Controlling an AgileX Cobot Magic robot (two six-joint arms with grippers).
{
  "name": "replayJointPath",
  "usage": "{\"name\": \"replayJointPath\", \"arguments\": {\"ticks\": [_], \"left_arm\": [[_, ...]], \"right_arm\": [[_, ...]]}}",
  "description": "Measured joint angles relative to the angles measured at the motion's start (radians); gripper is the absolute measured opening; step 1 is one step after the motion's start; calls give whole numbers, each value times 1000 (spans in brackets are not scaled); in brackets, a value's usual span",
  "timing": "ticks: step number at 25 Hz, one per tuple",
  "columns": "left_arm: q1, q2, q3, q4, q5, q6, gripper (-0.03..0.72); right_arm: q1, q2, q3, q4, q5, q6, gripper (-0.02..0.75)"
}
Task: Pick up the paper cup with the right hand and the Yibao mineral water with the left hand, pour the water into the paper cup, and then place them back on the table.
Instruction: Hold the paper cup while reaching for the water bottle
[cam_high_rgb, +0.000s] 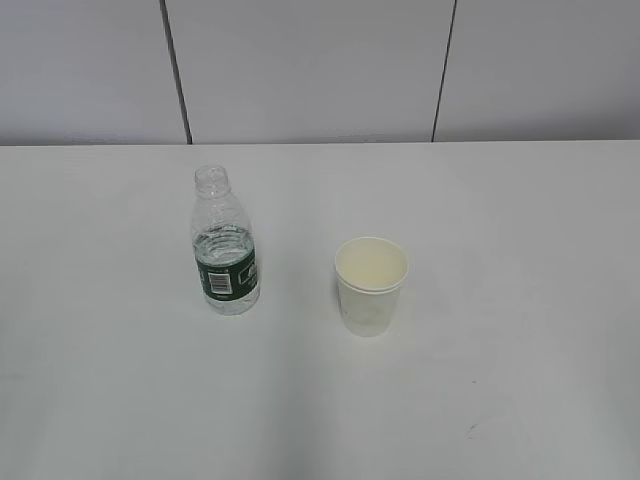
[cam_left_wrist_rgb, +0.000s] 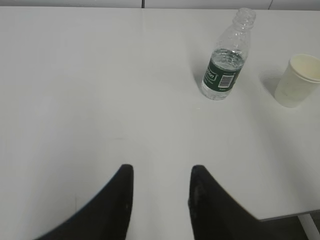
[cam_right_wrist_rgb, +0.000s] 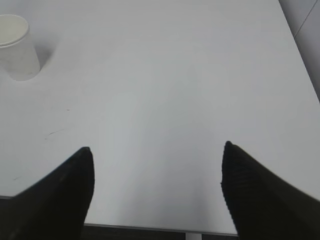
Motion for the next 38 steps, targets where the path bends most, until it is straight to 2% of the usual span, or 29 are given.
{"name": "replayJointPath", "arguments": {"ticks": [27,29,33,34,36,38], "left_arm": [[0,0,0,0,0,0,251],[0,0,0,0,0,0,306],[0,0,0,0,0,0,566],[0,0,0,0,-2,0,603],[0,0,-7,-8,-24,0,627],[0,0,-15,-28,-123,0,629]], "right_arm": [[0,0,0,0,-2,0,587],[0,0,0,0,-2,0,587],[0,0,-3,0,-6,0,587],[0,0,-7,0,-17,-4,587],[0,0,-17,0,-79,-7,587],[0,0,-19,4,-195,-8,587]]}}
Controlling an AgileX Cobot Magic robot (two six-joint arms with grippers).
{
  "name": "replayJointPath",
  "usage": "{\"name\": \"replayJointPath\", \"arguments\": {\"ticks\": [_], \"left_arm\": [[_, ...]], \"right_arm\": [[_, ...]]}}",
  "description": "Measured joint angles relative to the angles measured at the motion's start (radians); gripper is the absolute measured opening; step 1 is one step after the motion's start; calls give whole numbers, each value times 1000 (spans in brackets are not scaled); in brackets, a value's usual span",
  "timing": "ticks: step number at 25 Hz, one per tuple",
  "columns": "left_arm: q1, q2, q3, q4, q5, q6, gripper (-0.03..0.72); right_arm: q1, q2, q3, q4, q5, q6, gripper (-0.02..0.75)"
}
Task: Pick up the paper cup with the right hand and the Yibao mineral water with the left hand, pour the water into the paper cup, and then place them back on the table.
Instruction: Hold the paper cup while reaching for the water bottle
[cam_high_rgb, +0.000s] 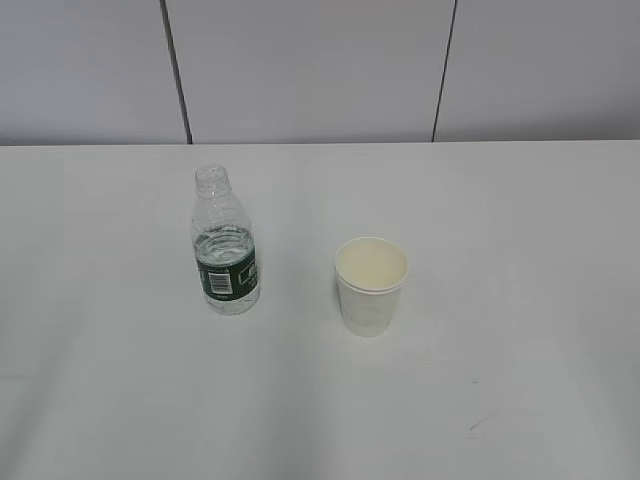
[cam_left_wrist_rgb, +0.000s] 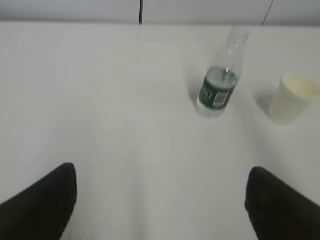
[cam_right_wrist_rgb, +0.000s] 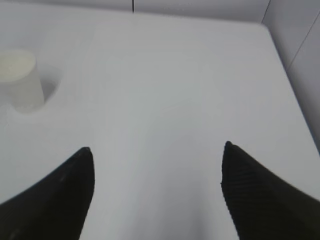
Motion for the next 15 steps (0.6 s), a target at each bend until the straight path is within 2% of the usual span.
{"name": "replayJointPath", "arguments": {"ticks": [8,15], "left_arm": [[0,83,57,-4,-581,42,563],[0,310,103,-4,-833,48,544]], "right_arm": [[0,218,0,-2,-456,-17,587],[0,468,0,-2,-800,-17,587]]}}
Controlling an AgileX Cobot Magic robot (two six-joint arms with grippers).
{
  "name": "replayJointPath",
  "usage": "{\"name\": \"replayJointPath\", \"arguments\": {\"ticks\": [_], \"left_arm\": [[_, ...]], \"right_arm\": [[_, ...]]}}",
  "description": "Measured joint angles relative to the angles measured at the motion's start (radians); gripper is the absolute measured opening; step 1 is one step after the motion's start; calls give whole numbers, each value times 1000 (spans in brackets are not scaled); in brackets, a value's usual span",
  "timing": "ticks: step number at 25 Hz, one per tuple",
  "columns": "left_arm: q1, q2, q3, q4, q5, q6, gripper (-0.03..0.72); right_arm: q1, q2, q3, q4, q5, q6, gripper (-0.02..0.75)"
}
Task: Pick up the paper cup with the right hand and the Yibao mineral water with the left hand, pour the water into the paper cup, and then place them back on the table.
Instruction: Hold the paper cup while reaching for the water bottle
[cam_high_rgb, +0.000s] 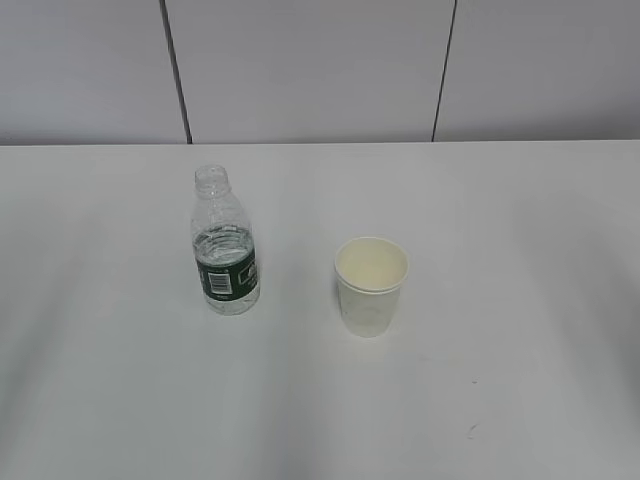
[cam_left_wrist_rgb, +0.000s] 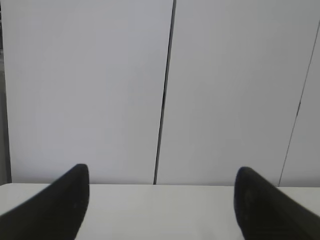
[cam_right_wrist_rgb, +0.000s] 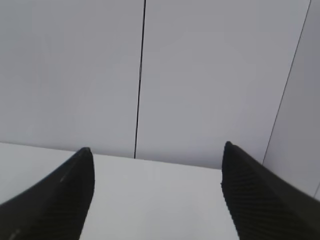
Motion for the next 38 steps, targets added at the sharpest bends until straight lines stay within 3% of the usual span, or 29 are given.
{"name": "replayJointPath", "arguments": {"ticks": [5,22,28,38], "left_arm": [[0,175,2,-10,-89,1,544],[0,594,2,5,-315,1,541],[-1,722,2,23,-449,1,541],[-147,937,2,41,-607,1,541]], "right_arm": [[0,137,0,0,-102,-2,587],[0,379,0,-4,-210,-2,587],[0,479,72,-47,-378,-2,587],[0,647,112,-139,-568,14,587]]}}
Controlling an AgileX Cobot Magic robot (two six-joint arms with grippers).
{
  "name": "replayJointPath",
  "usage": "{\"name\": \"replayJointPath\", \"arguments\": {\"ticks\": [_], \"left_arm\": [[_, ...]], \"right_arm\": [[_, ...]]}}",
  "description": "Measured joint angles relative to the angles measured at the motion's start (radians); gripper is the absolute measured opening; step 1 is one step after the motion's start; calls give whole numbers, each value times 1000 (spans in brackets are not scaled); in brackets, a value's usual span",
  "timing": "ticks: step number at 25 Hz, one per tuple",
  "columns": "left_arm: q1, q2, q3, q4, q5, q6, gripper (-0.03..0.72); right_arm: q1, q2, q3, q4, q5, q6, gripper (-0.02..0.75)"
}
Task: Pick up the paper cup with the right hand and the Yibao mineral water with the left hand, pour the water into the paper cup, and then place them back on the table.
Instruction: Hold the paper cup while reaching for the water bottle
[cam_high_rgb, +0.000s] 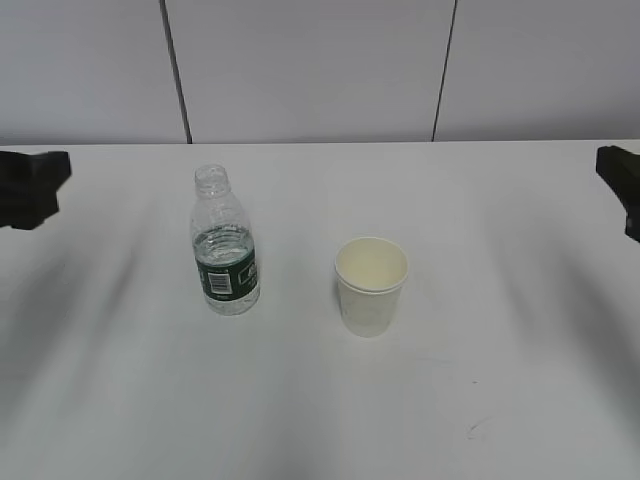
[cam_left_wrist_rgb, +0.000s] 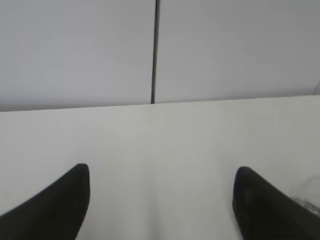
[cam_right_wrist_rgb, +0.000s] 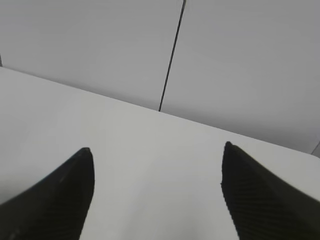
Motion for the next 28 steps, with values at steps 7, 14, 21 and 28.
{"name": "replayJointPath", "arguments": {"ticks": [7,14,21,28], "left_arm": [[-93,156,54,-4,-221,-16,540],[-99,249,128,-9,-394,-67,540],[-99,265,128,-1,-450,-67,536],[-99,318,128,9,-451,-67,501]], "right_arm": [[0,79,0,-68,-41,35,587],[0,164,0,-234,-128,151,587],[0,329,0,-380,-326,204,587],[0,503,0,-424,-396,206,587]]}}
